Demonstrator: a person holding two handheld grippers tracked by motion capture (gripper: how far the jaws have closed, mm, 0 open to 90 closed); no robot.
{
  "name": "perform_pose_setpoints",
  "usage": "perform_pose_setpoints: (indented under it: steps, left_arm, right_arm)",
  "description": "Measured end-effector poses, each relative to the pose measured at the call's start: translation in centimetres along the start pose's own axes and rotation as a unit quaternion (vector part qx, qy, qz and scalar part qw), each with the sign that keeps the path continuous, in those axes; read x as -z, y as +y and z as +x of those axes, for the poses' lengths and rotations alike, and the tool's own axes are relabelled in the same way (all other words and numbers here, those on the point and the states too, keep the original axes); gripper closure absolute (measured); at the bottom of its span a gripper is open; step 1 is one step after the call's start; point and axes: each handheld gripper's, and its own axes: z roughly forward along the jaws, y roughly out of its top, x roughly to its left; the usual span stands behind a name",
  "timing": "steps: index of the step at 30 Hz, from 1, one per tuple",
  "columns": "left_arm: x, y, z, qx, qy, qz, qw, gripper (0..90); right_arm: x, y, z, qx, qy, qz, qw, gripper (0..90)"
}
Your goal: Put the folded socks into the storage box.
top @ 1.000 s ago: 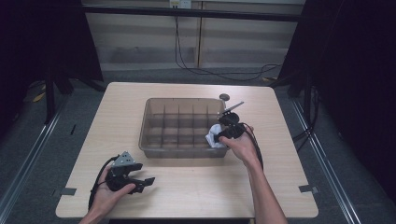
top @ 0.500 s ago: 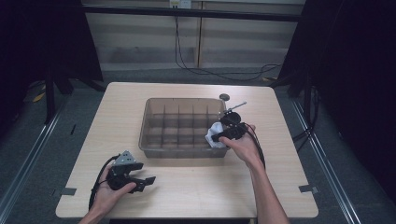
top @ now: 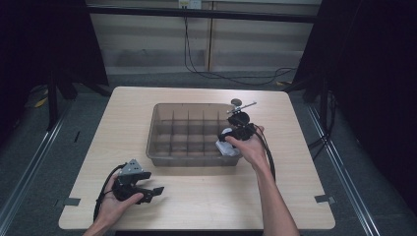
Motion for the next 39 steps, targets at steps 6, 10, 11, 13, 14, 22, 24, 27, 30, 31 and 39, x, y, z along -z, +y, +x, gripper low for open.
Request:
perform_pose_setpoints:
  steps: [6,10,11,13,14,22,24,27,30,31,39]
  left_arm:
    - [0.1,0.0,-0.1,-0.001,0.001,-0.001,1.0,22.7]
    - [0.0,0.0,-0.1,0.0,0.001,0.001,1.0,22.7]
    - [0.0,0.0,-0.1,-0.001,0.001,0.0,1.0,22.7]
    - [0.1,0.0,-0.1,-0.001,0.001,0.0,1.0,22.7]
    - [0.1,0.0,-0.1,-0.001,0.001,0.0,1.0,22.7]
    - [0.0,0.1,-0.1,-0.001,0.002,0.001,1.0,22.7]
    - [0.0,0.1,-0.1,-0.001,0.002,0.001,1.0,22.8]
    - [0.0,0.1,-0.2,-0.002,0.001,-0.001,1.0,22.8]
    - [0.1,0.1,-0.1,-0.002,0.001,0.0,1.0,22.7]
    - [0.1,0.1,-0.1,-0.001,0.001,-0.001,1.0,22.8]
    - [0.1,0.1,-0.2,-0.002,0.001,0.0,1.0,22.8]
  right_arm:
    - [0.2,-0.2,0.5,0.022,-0.005,0.035,0.9991,65.1]
    - [0.2,-0.4,0.6,0.022,-0.006,0.056,0.9982,68.2]
    - [0.3,-0.5,0.6,0.022,-0.005,0.057,0.9981,68.7]
    - [0.3,-0.7,0.7,0.022,-0.005,0.061,0.9979,69.4]
    - [0.3,-0.8,0.6,0.02,-0.006,0.063,0.9978,69.8]
    - [-0.4,-1.7,-0.1,0.012,-0.007,0.084,0.9964,71.4]
    - [-0.4,-1.5,0.0,0.018,-0.012,0.091,0.9956,71.8]
    - [-0.7,-1.2,0.3,0.025,-0.025,0.111,0.9932,72.3]
    - [-0.8,-1.1,0.2,0.021,-0.022,0.117,0.9927,72.8]
    - [-0.8,-1.2,0.2,0.02,-0.023,0.117,0.9927,73.4]
    - [-1.0,-1.3,0.8,0.037,-0.043,0.119,0.9913,72.5]
